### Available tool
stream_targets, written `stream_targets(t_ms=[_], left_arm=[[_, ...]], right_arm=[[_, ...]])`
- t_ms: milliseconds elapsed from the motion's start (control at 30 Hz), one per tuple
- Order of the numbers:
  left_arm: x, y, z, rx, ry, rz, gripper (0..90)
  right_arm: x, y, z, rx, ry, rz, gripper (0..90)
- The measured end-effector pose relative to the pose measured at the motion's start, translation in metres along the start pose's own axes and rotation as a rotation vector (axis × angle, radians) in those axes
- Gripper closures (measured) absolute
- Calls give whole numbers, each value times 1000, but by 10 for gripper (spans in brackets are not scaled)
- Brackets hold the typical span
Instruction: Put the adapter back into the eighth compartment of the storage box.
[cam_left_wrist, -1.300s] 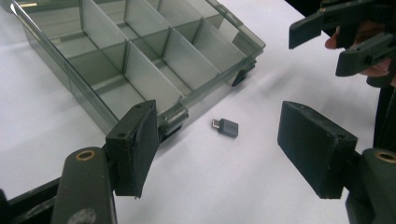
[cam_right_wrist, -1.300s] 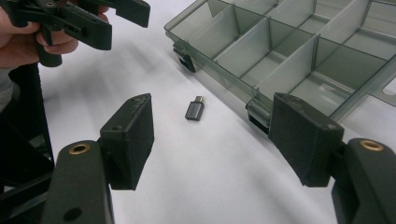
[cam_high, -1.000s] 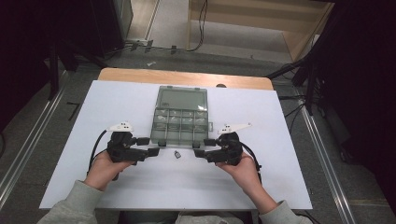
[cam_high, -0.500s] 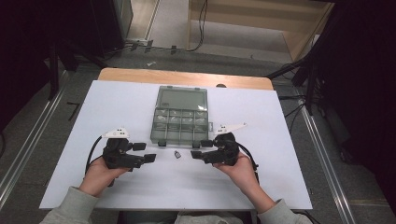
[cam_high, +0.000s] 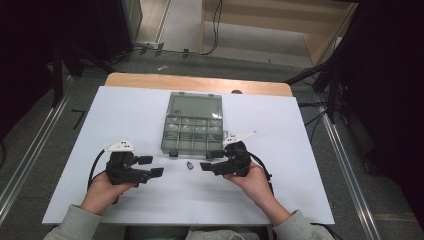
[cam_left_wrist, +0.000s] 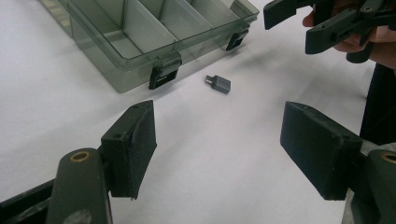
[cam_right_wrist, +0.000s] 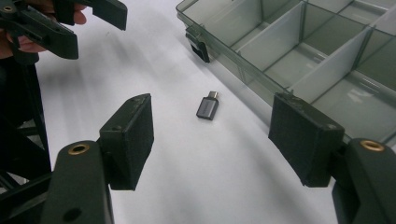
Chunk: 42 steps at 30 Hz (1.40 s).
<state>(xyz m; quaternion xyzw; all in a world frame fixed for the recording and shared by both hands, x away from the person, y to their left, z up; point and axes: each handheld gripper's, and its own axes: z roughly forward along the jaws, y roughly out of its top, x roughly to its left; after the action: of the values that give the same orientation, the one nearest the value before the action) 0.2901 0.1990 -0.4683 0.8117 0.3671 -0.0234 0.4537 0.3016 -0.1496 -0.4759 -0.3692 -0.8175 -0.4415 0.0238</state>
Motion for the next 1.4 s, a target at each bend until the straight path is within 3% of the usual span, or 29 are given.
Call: stream_targets(t_ms=[500, 1400], left_arm=[[1, -7, -6, 0, 18, -12, 272], [2, -14, -11, 6, 34, -18, 271]], right_arm=[[1, 4, 11, 28, 1, -13, 291], [5, 7, 45, 107, -18, -44, 303]])
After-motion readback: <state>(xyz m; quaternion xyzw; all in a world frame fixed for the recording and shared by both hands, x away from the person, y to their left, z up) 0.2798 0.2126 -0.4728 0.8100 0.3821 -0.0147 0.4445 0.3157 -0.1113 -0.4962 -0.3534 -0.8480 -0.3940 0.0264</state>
